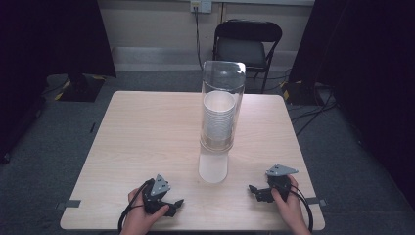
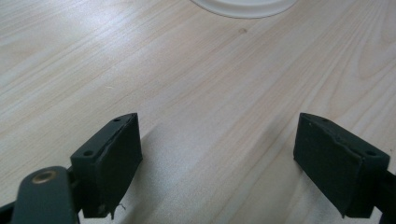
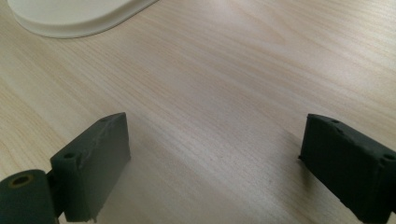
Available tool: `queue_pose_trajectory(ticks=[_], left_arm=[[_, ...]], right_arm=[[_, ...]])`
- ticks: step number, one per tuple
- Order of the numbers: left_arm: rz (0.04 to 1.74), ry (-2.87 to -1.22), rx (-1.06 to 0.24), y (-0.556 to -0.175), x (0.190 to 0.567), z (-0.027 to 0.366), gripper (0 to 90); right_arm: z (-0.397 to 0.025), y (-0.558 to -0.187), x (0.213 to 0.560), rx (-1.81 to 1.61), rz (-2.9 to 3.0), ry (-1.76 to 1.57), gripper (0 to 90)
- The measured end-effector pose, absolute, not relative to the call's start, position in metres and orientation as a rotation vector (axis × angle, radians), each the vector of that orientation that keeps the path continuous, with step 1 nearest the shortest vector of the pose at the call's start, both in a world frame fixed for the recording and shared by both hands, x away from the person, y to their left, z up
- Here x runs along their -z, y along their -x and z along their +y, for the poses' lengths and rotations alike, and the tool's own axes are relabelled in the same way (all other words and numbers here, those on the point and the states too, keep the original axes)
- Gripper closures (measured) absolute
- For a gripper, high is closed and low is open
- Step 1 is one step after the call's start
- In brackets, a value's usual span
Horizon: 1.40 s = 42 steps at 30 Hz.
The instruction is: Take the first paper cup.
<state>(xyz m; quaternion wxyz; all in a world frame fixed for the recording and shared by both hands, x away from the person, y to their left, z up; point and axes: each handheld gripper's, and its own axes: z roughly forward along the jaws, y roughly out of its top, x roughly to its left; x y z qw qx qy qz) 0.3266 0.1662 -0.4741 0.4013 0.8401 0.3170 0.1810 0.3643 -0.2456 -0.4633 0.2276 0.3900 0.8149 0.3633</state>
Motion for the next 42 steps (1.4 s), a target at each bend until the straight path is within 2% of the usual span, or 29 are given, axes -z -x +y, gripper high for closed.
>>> queue_pose_trajectory(ticks=[12, 13, 14, 20, 27, 42], left_arm=[[0.803, -2.134, -0.463, -0.331, 0.474, 0.162, 10.9], [0.802, -2.127, -0.460, -0.332, 0.473, 0.161, 12.2], [0.800, -2.116, -0.456, -0.333, 0.473, 0.161, 18.4], [0.777, -2.085, -0.436, -0.339, 0.461, 0.158, 16.0], [0.780, -2.007, -0.379, -0.348, 0.445, 0.140, 15.7], [0.728, -1.896, -0.353, -0.374, 0.416, 0.099, 16.0]], right_arm=[[-0.246, -0.363, 0.463, -0.998, 2.238, -1.082, 7.6], [-0.246, -0.363, 0.463, -0.998, 2.238, -1.083, 7.6], [-0.246, -0.363, 0.463, -0.998, 2.238, -1.083, 7.6], [-0.246, -0.363, 0.463, -0.997, 2.238, -1.083, 7.6], [-0.246, -0.363, 0.463, -0.998, 2.238, -1.083, 7.6], [-0.246, -0.363, 0.463, -0.998, 2.238, -1.084, 7.7]])
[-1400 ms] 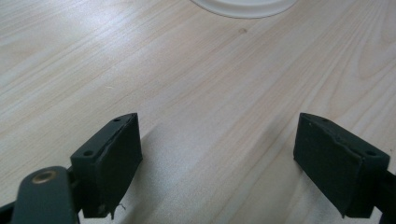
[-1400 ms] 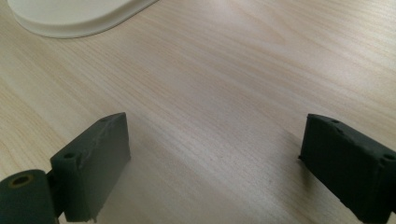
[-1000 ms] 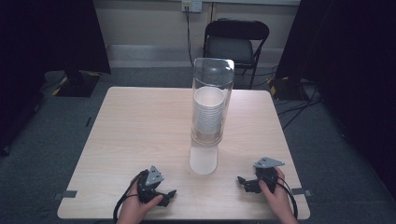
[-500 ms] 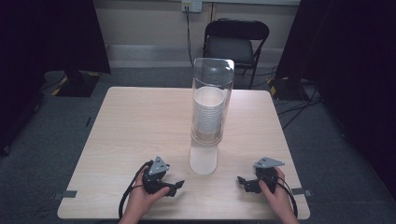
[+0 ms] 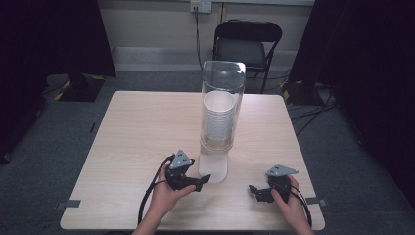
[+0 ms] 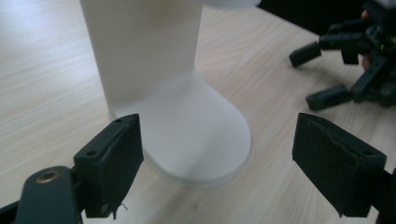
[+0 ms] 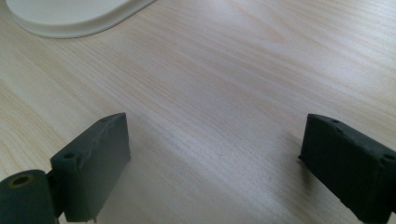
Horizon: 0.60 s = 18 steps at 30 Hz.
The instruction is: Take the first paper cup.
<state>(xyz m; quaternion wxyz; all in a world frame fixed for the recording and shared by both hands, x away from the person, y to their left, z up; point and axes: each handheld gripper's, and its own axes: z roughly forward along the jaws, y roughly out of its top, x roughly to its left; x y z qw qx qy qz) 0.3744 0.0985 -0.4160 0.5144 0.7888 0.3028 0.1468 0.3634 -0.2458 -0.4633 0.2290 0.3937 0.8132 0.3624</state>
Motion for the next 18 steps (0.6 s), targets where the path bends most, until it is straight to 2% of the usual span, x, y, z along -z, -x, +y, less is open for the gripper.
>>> queue_pose_trajectory(ticks=[7, 18], left_arm=[[0.681, -1.893, -0.374, -0.385, 0.400, 0.083, 16.4], [0.707, -1.756, -0.430, -0.400, 0.388, 0.075, 20.0]], right_arm=[[-0.246, -0.363, 0.463, -0.998, 2.238, -1.083, 7.6], [-0.246, -0.364, 0.463, -0.998, 2.239, -1.081, 7.7]])
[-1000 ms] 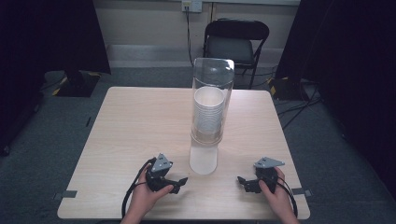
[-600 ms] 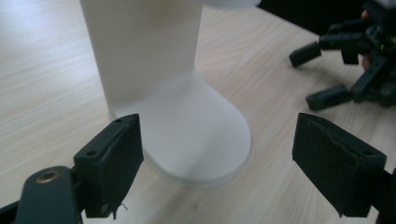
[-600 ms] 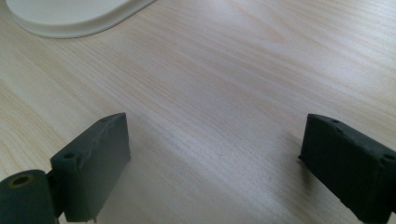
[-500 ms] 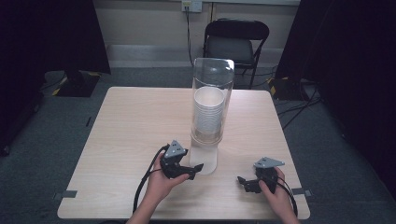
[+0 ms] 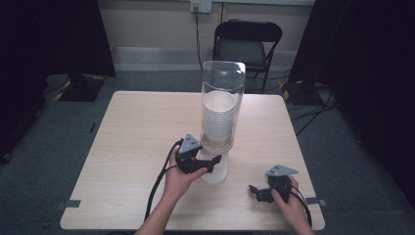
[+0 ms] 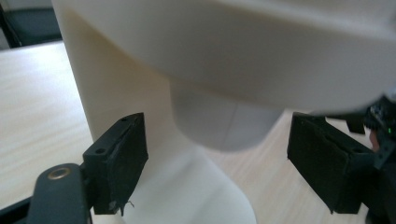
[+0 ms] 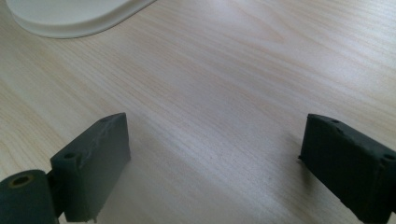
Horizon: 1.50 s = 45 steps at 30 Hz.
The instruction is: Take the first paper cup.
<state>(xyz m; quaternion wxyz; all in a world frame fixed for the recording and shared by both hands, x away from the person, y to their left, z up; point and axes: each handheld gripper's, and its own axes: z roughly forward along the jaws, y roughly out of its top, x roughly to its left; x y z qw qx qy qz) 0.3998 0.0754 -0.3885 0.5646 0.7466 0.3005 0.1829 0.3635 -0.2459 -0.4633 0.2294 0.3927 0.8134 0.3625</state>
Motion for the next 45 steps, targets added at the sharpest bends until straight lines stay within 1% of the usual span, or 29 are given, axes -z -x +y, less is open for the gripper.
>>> queue_pose_trajectory(ticks=[2, 10, 11, 12, 14, 15, 16, 19, 20, 23, 27, 28, 32, 33, 34, 36, 42, 43, 45], left_arm=[[0.701, -1.728, -0.437, -0.401, 0.389, 0.074, 20.4], [0.656, -1.715, -0.426, -0.406, 0.394, 0.067, 24.1], [0.673, -1.726, -0.459, -0.405, 0.394, 0.066, 24.6], [0.650, -1.730, -0.433, -0.407, 0.395, 0.066, 25.5], [0.630, -1.703, -0.426, -0.409, 0.397, 0.062, 29.5], [0.643, -1.710, -0.464, -0.408, 0.397, 0.061, 30.7], [0.617, -1.700, -0.449, -0.410, 0.398, 0.060, 30.9], [0.604, -1.680, -0.461, -0.412, 0.399, 0.057, 32.2], [0.625, -1.682, -0.497, -0.411, 0.399, 0.056, 32.6], [0.604, -1.693, -0.520, -0.413, 0.399, 0.057, 34.6], [0.564, -1.699, -0.490, -0.414, 0.400, 0.059, 35.3], [0.589, -1.711, -0.522, -0.413, 0.399, 0.058, 35.5], [0.564, -1.713, -0.503, -0.413, 0.400, 0.059, 35.7], [0.588, -1.715, -0.538, -0.412, 0.400, 0.057, 35.8], [0.560, -1.713, -0.517, -0.413, 0.401, 0.058, 35.9], [0.566, -1.706, -0.517, -0.412, 0.401, 0.057, 36.0], [0.565, -1.713, -0.533, -0.411, 0.401, 0.056, 36.2], [0.577, -1.733, -0.555, -0.410, 0.400, 0.056, 36.2], [0.565, -1.736, -0.545, -0.410, 0.400, 0.056, 36.2]], right_arm=[[-0.246, -0.364, 0.463, -0.998, 2.239, -1.081, 7.6], [-0.246, -0.364, 0.463, -0.998, 2.239, -1.081, 7.6], [-0.246, -0.363, 0.463, -0.998, 2.239, -1.083, 7.6], [-0.246, -0.364, 0.463, -0.998, 2.239, -1.081, 7.6], [-0.246, -0.364, 0.463, -0.998, 2.239, -1.081, 7.5], [-0.246, -0.364, 0.463, -0.998, 2.240, -1.081, 7.4], [-0.246, -0.364, 0.463, -0.998, 2.240, -1.081, 7.3], [-0.246, -0.364, 0.463, -1.000, 2.242, -1.075, 7.1], [-0.246, -0.364, 0.463, -1.000, 2.243, -1.075, 7.1], [-0.246, -0.364, 0.463, -1.000, 2.243, -1.075, 7.0], [-0.246, -0.365, 0.463, -1.000, 2.244, -1.073, 6.8], [-0.246, -0.365, 0.463, -1.000, 2.244, -1.073, 6.8], [-0.246, -0.365, 0.463, -1.000, 2.245, -1.072, 6.8], [-0.246, -0.365, 0.463, -1.000, 2.245, -1.072, 6.8], [-0.246, -0.365, 0.463, -1.000, 2.245, -1.072, 6.8], [-0.246, -0.365, 0.463, -1.000, 2.245, -1.071, 6.8], [-0.246, -0.365, 0.463, -1.001, 2.245, -1.072, 6.8], [-0.246, -0.365, 0.463, -1.000, 2.245, -1.072, 6.8], [-0.246, -0.365, 0.463, -1.001, 2.245, -1.071, 6.8]])
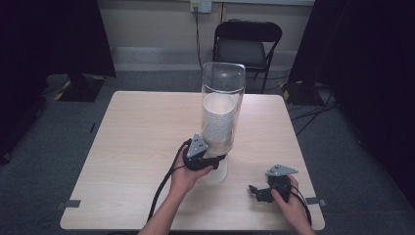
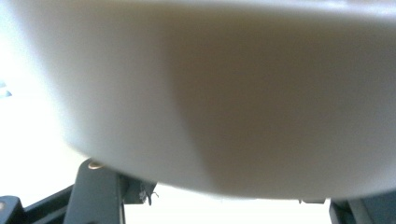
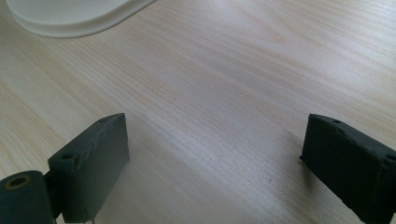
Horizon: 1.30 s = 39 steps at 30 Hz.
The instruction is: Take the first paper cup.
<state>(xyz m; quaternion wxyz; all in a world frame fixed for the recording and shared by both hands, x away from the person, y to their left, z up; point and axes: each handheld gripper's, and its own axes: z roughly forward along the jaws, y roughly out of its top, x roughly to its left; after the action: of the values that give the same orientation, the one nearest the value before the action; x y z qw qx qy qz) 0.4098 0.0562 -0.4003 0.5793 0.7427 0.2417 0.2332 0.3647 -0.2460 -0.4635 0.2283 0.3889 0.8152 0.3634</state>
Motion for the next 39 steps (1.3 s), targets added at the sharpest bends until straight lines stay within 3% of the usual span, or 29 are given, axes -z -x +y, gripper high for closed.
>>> queue_pose_trajectory(ticks=[16, 19, 21, 22, 26, 39], left_arm=[[0.576, -1.732, -0.588, -0.406, 0.405, 0.056, 36.5], [0.618, -1.863, -0.575, -0.407, 0.420, 0.058, 37.1], [0.707, -2.090, -0.508, -0.408, 0.439, 0.058, 37.0], [0.695, -2.108, -0.505, -0.407, 0.445, 0.059, 36.9], [0.662, -2.031, -0.469, -0.401, 0.446, 0.068, 36.7], [0.675, -2.081, -0.448, -0.397, 0.458, 0.095, 36.4]], right_arm=[[-0.246, -0.365, 0.463, -1.000, 2.245, -1.072, 6.8], [-0.246, -0.365, 0.463, -1.001, 2.244, -1.074, 6.8], [-0.246, -0.365, 0.463, -1.001, 2.244, -1.075, 6.8], [-0.246, -0.364, 0.463, -0.998, 2.244, -1.078, 6.8], [-0.246, -0.365, 0.463, -1.001, 2.251, -1.078, 6.5], [-0.246, -0.366, 0.463, -1.001, 2.255, -1.071, 6.0]])
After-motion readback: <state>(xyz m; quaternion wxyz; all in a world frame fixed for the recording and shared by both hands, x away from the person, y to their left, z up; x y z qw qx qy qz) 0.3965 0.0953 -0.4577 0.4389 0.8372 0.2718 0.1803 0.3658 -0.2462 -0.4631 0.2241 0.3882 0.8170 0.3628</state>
